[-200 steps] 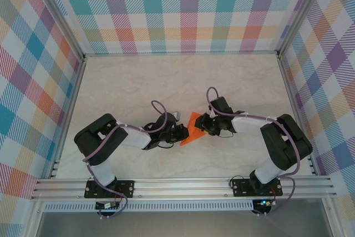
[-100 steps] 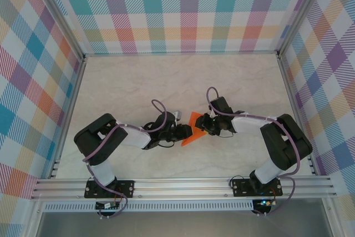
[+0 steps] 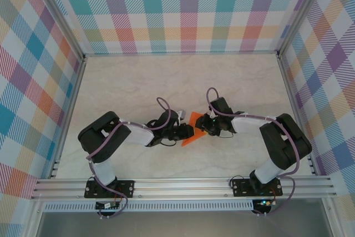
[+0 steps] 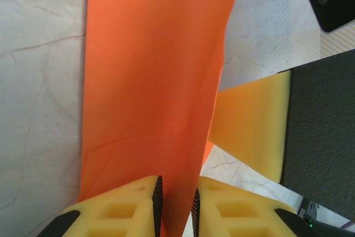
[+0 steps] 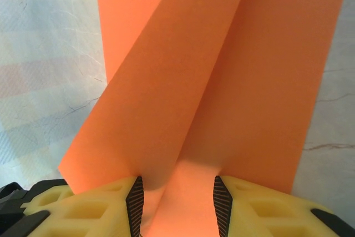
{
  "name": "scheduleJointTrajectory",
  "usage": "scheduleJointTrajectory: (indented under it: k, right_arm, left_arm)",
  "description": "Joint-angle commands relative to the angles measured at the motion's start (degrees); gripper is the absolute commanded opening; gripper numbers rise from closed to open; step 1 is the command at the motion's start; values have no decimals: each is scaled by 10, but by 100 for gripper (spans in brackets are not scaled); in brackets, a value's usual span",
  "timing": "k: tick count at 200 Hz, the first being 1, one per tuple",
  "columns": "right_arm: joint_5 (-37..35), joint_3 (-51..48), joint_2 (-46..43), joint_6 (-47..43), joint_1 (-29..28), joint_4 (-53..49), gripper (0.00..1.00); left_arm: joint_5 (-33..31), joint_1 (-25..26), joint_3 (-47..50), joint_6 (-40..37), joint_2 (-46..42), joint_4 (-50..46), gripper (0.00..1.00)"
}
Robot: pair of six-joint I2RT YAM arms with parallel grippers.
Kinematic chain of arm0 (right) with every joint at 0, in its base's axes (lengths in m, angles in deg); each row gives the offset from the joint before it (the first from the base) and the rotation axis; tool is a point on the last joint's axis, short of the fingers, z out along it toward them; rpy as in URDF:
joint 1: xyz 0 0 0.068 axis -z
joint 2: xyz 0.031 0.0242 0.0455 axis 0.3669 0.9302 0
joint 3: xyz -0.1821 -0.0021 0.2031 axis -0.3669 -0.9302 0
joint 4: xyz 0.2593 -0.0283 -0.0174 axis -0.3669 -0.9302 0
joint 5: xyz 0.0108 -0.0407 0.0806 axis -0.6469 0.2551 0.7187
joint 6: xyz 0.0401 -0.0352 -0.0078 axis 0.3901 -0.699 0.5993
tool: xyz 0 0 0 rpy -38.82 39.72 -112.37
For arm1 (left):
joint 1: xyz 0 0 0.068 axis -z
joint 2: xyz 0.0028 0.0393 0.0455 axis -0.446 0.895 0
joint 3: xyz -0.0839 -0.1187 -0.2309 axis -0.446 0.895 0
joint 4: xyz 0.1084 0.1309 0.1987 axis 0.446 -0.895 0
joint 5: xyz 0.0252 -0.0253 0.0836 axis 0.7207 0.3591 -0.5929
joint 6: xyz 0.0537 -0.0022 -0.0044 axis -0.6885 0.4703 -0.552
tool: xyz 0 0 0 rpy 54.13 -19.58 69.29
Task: Fold a paper plane with a square sheet of paper (pick it up from the middle)
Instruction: Fourth fold the wing at the center of the table.
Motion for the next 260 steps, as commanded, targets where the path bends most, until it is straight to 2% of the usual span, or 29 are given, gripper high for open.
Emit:
scheduleJointTrajectory:
  k: [1,42,81,121,185,260]
  right_arm:
    - [-2,-8,7,5,1,10,41]
    - [-10,-9,9,3,1,2,42]
    - [-24,-2,18,1,1,-22,43]
    - [-32,9,33,4,1,-41,45]
    - [-47,28,52,18,1,-79,50]
    - [-71,59,86,42,1,-139,54]
  left_arm:
    - [23,-4,-13,-2,12,10,20]
    - [30,-5,-11,6,8,19,18]
    - [18,-7,-3,-1,-29,-2,25]
    - [13,-12,15,-2,-60,-10,26]
    - [-28,-23,45,-8,-100,-21,28]
    - [-49,-23,48,-22,-96,-29,30]
